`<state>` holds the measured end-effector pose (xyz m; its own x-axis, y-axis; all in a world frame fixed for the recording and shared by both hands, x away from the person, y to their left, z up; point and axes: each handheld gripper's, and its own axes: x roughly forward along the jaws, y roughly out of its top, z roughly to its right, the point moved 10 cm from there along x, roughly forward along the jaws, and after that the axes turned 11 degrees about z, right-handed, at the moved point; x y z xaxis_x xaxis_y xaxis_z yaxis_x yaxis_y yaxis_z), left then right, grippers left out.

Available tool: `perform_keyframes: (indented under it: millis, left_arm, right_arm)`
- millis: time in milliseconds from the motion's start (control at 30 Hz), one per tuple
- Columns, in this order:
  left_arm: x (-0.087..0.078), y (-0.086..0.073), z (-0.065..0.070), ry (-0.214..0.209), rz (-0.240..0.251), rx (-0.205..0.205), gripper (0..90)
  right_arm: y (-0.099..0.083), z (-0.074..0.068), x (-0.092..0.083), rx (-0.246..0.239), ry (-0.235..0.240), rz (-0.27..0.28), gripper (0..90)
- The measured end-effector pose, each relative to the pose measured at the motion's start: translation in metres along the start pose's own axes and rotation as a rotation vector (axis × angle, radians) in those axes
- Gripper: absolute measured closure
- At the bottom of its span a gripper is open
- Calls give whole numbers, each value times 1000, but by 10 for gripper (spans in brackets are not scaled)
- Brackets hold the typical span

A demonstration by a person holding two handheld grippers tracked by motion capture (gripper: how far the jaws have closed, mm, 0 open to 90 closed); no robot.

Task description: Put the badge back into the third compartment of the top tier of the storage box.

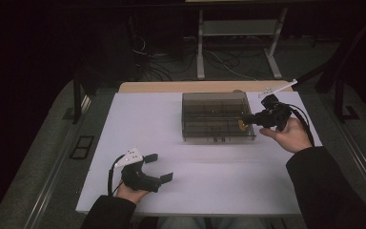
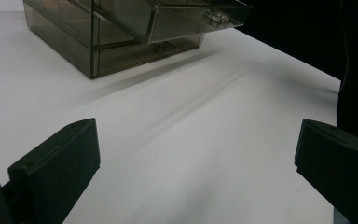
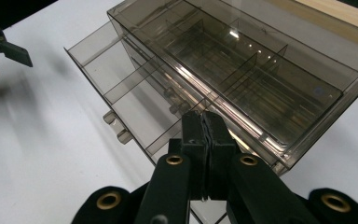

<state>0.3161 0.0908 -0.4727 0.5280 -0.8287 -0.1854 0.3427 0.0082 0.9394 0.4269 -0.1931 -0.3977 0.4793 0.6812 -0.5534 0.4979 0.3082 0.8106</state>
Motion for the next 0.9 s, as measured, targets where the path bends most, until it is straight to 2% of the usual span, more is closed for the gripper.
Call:
perform_keyframes:
  millis: [533, 900]
  left_arm:
    - [0, 0, 0, 0, -3, 0, 0]
    - [0, 0, 0, -1, -3, 0, 0]
  right_arm:
    - [-15, 3, 19, 43, 12, -22, 874]
    - [-17, -2, 29, 68, 49, -24, 873]
